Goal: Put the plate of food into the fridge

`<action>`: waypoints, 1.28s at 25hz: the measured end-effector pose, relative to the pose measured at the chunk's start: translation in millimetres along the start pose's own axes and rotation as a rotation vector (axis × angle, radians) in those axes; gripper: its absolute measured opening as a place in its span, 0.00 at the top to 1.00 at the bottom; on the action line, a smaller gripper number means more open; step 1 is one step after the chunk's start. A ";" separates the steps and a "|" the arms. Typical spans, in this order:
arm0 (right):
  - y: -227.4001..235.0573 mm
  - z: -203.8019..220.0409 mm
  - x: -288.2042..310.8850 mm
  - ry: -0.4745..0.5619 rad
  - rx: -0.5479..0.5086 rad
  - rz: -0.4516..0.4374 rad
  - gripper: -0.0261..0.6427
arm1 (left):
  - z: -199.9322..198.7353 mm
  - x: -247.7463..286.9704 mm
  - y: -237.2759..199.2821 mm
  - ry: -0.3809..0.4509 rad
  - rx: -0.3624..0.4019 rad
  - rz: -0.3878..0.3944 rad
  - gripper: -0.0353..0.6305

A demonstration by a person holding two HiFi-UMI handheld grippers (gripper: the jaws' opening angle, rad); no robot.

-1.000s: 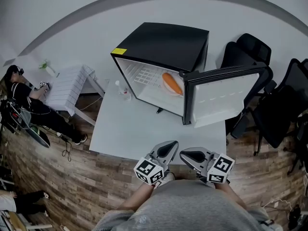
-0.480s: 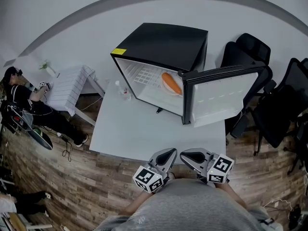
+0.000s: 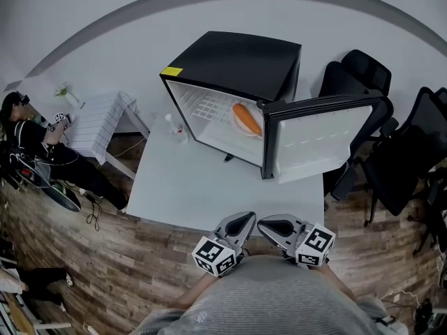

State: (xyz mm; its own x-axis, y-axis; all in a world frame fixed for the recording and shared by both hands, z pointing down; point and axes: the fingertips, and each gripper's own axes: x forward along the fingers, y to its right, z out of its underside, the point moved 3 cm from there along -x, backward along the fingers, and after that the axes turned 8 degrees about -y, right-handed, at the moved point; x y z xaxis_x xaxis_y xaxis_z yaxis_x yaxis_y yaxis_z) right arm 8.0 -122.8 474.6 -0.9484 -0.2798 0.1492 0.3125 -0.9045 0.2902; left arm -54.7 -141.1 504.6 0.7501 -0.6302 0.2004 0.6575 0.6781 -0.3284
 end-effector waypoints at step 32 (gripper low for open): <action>10.6 6.2 -5.8 -0.039 -0.003 0.000 0.94 | 1.3 10.0 -7.4 -0.026 -0.017 -0.025 0.93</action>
State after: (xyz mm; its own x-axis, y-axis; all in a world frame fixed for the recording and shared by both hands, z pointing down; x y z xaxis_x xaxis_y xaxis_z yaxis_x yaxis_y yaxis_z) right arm 17.1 -128.8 482.7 -0.9456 -0.2671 0.1860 0.3123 -0.9056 0.2871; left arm -52.0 -151.9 510.2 0.7351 -0.6367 0.2329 0.6750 0.6556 -0.3383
